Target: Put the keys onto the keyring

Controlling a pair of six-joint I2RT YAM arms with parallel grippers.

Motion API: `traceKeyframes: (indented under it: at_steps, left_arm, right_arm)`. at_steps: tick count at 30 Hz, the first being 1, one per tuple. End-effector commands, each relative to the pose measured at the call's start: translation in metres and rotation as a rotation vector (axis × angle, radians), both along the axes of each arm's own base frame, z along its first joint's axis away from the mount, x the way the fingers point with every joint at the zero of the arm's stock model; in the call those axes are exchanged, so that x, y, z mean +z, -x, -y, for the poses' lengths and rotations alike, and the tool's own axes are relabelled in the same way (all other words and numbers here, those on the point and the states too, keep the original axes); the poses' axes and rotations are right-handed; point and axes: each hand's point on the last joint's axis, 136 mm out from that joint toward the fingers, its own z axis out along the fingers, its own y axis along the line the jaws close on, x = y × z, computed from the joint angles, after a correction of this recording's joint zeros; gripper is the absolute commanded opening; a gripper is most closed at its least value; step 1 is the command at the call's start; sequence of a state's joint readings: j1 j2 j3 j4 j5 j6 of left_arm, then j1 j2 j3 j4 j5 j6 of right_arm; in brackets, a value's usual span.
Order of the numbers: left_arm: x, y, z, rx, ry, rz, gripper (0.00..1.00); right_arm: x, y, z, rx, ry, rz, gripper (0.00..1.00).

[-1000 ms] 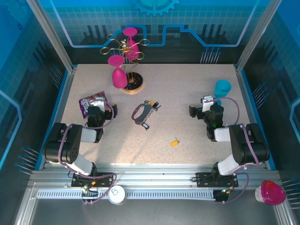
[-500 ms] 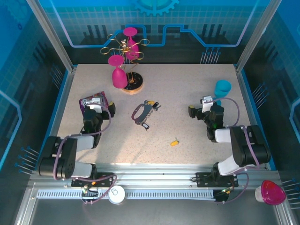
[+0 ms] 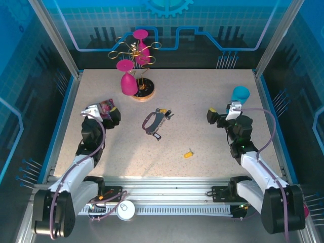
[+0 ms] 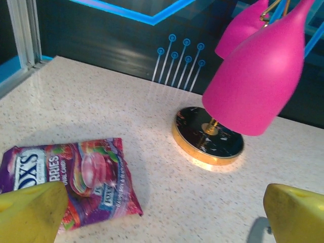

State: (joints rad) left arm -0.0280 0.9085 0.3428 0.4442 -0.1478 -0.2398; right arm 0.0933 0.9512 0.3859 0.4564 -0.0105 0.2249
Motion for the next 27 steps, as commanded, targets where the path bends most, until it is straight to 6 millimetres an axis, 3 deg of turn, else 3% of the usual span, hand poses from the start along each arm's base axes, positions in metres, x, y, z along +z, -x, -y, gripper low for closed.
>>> traceKeyframes:
  at_steps: [1, 5, 12, 19, 27]
  left_arm:
    - [-0.007, 0.011, 0.016, -0.057, 0.160, -0.104, 0.99]
    - [-0.022, 0.026, 0.032, -0.080, 0.314, -0.216, 0.92]
    - [-0.054, 0.051, 0.079, -0.098, 0.422, -0.424, 0.89]
    - [-0.076, 0.060, 0.117, -0.024, 0.547, -0.528, 0.81]
    - [-0.083, 0.037, 0.166, 0.075, 0.618, -0.683, 0.67]
  right_arm:
    - [-0.011, 0.019, -0.034, 0.128, -0.104, -0.111, 1.00]
    - [-0.019, 0.036, -0.077, 0.264, -0.047, -0.213, 0.99]
    - [-0.038, 0.059, -0.116, 0.350, 0.025, -0.332, 0.99]
    - [-0.056, 0.072, -0.114, 0.291, 0.068, -0.440, 0.99]
    - [-0.066, 0.078, -0.094, 0.173, 0.051, -0.480, 0.98]
